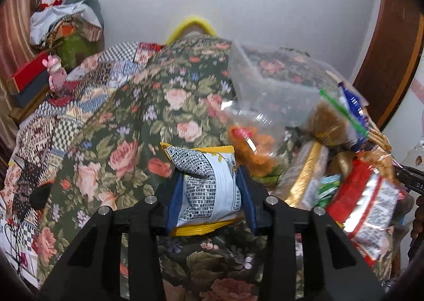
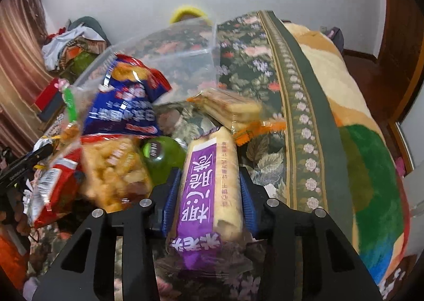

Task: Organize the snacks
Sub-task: 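Grasp the white chip bag with left tool while right grasps purple biscuit bar, then drop the chip bag into the clear box while right tool drops the bar in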

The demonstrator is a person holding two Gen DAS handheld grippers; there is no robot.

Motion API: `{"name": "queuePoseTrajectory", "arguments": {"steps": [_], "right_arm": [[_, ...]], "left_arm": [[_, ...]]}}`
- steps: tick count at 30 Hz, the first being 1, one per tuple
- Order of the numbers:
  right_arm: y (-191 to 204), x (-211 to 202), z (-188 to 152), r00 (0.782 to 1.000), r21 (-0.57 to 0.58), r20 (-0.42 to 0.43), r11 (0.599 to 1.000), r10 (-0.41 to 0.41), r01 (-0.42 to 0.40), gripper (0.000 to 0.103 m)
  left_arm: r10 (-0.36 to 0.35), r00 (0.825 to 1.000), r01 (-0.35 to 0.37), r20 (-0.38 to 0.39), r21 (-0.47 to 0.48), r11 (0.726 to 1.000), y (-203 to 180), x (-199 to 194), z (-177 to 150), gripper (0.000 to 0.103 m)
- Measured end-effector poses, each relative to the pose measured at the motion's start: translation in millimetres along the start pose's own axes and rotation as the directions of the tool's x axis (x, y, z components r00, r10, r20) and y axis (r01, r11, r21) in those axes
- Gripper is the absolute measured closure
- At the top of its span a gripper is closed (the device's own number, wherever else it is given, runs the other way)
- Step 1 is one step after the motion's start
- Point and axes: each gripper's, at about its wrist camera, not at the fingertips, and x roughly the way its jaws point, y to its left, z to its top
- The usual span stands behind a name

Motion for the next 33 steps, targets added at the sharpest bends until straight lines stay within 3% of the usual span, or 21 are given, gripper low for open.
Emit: {"name": "queuePoseTrajectory", "arguments": {"steps": [9, 22, 33], "right_arm": [[18, -34, 15, 0.994, -0.051, 0.108, 0.998, 0.035, -0.03, 0.064], [42, -40, 66, 0.965, -0.109, 0.25, 0.992, 0.085, -0.06, 0.064], [52, -15, 104, 0.957, -0.101, 0.271, 0.992, 0.101, -0.076, 0.064]], "left_arm": [[-0.036, 0.994, 0.033, 0.103, 0.036, 0.999, -19, -35, 28, 0.063], [-0.107, 0.973, 0.085, 0.206, 0.115, 0.99, -65, -38, 89, 0.063], [-0.164, 0.978, 0.15, 0.127, 0.116, 0.982, -81, 15, 128, 0.063]]}}
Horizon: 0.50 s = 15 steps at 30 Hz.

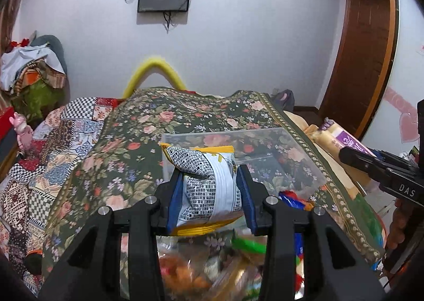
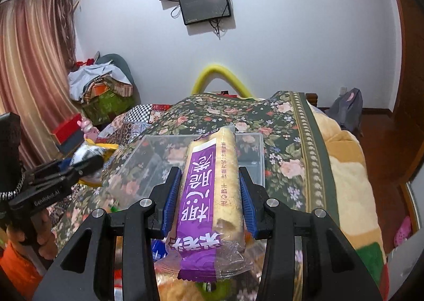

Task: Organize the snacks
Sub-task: 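Drop the chip bag into the clear box while right tool drops the bar in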

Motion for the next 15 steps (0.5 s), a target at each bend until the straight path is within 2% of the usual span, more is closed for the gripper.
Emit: {"name": "queuePoseTrajectory", "arguments": {"steps": [7, 15], "right_arm": [[-5, 38, 10, 0.998, 0.012, -0.054, 1.0, -0.008, 0.009, 0.064], [-15, 81, 8, 0.986, 0.036, -0.166, 0.999, 0.005, 0.001, 0.064]], "left_arm": [[-0.004, 0.995, 0.004, -0.095, -0.007, 1.0, 5, 50, 11, 0.063], [0.005, 0.984, -0.001, -0.181, 0.023, 1.0, 4, 94, 13, 0.063]]}}
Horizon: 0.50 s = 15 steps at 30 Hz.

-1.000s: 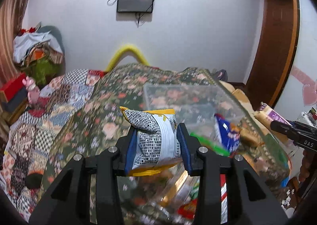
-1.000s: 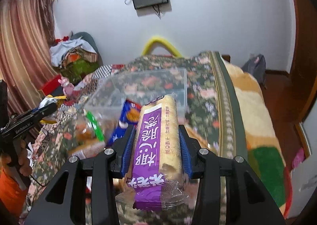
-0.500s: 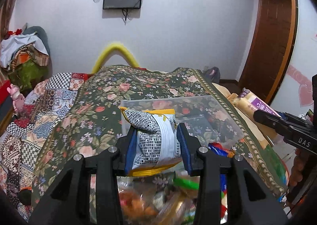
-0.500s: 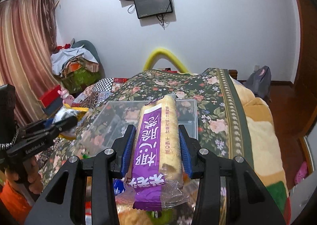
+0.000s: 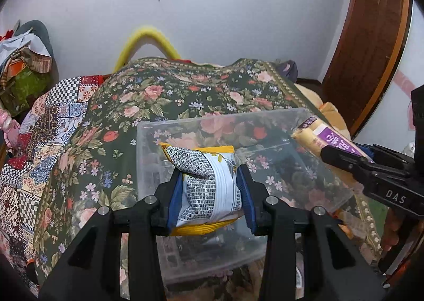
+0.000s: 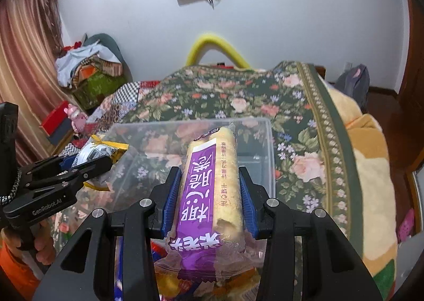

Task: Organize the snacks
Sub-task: 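Drop the chip bag into the clear box while right tool drops the bar in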

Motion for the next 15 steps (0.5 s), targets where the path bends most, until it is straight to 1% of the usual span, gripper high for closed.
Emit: {"name": "queuePoseTrajectory", "arguments": {"steps": [5, 6, 8, 10, 15], "right_arm": [[1, 12, -1, 0.999, -0.017, -0.048, 1.0, -0.006, 0.006, 0.063], [2, 13, -2, 0.999, -0.016, -0.054, 1.0, -0.004, 0.003, 0.063], [1, 11, 0, 0.999, -0.013, -0.044, 1.0, -0.007, 0.006, 0.063], [2, 5, 1, 0.999, -0.02, -0.034, 1.0, -0.009, 0.009, 0.062], [4, -13, 3, 1.0, -0.051, 0.001, 0.999, -0.017, 0.017, 0.061]], "left_arm": [[0.005, 1.0, -0.005, -0.028, -0.007, 1.0, 2, 10, 0, 0.062], [0.009, 1.0, -0.009, -0.028, -0.004, 1.0, 2, 11, 0, 0.061], [0.012, 1.0, -0.012, -0.019, 0.005, 1.0, 2, 7, 0, 0.059], [0.011, 1.0, -0.011, -0.006, 0.015, 1.0, 1, 1, 0, 0.055], [0.006, 0.999, -0.007, 0.038, 0.037, 0.999, -1, -26, -2, 0.052]]}}
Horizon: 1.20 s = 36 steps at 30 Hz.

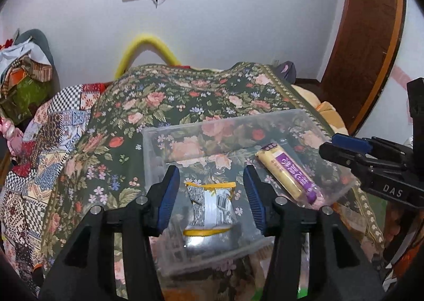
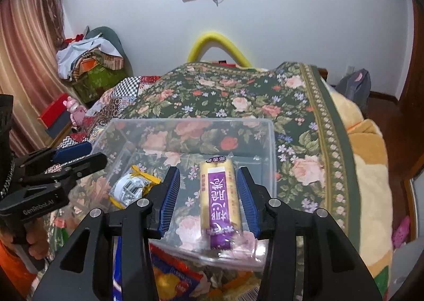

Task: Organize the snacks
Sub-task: 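Drop the chip bag into the clear box while right tool drops the bar in, then grasp the orange snack bag with left tool while right grasps tan biscuit packet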

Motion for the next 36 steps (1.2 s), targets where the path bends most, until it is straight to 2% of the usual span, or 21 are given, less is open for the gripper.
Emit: {"name": "queuePoseTrajectory", "arguments": {"steps": [4, 11, 18, 22, 27, 34, 36], "right_arm": [[-1, -17, -3, 1.0, -0.01, 0.017, 1.0, 0.006, -0.006, 0.06], [-7, -45, -18, 0.999, -0.014, 0.032, 1.0, 0.003, -0.002, 0.057], [-16, -58, -44, 1.0, -0.006, -0.003, 1.0, -0.018, 0.018, 0.054], [-20, -57, -64, 0.998, -0.015, -0.044, 0.998, -0.053, 0.053, 0.053], [-28, -51, -86, 0.995, 0.02, -0.094, 0.999, -0.043, 0.045, 0.049], [-43, -28, -106, 0.983, 0.055, -0.176, 0.997, -0.05, 0.06, 0.049], [-44, -24, -108, 0.981, 0.056, -0.187, 0.997, -0.05, 0.061, 0.049]], "left_arm": [[0.007, 1.0, -0.008, 0.018, 0.01, 1.0, 3, -21, -8, 0.049], [0.021, 1.0, -0.021, 0.005, 0.007, 1.0, 16, -46, -32, 0.048], [0.019, 0.999, -0.02, -0.032, -0.016, 1.0, 26, -62, -68, 0.043], [0.011, 0.998, -0.013, -0.068, -0.036, 0.999, 29, -61, -84, 0.041], [-0.008, 0.993, 0.0, -0.114, -0.068, 0.998, 32, -54, -103, 0.041], [-0.023, 0.977, -0.004, -0.211, -0.125, 0.992, 41, -28, -128, 0.04], [-0.029, 0.976, 0.0, -0.215, -0.135, 0.991, 43, -24, -130, 0.04]]}}
